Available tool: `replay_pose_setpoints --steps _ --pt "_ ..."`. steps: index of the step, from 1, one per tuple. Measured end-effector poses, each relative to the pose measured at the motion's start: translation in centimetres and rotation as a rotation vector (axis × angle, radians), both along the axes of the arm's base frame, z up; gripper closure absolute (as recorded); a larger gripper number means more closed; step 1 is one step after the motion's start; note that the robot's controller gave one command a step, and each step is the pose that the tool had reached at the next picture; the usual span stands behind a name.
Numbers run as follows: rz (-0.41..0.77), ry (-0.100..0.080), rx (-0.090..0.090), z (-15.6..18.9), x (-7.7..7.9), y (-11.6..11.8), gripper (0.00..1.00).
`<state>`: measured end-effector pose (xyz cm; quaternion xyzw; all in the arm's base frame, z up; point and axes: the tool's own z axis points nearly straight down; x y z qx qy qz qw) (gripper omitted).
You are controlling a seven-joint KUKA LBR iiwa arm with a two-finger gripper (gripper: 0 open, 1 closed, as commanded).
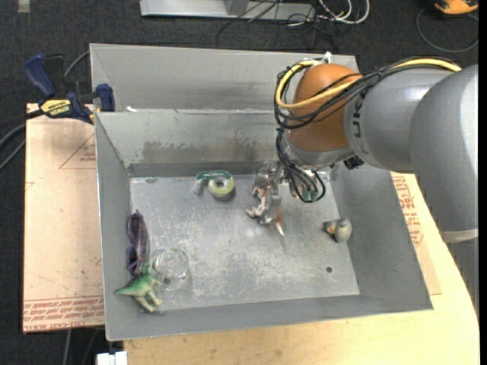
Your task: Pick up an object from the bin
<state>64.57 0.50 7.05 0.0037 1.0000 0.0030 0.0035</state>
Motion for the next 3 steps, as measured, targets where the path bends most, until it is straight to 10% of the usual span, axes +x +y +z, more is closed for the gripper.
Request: replay_pose_setpoints --steps 1,3 --pt "0.000 0.000 0.000 0.0 0.0 0.0 1.00" --pt "0.024 -0.010 0.000 14.4 0.3 0.3 1.00"
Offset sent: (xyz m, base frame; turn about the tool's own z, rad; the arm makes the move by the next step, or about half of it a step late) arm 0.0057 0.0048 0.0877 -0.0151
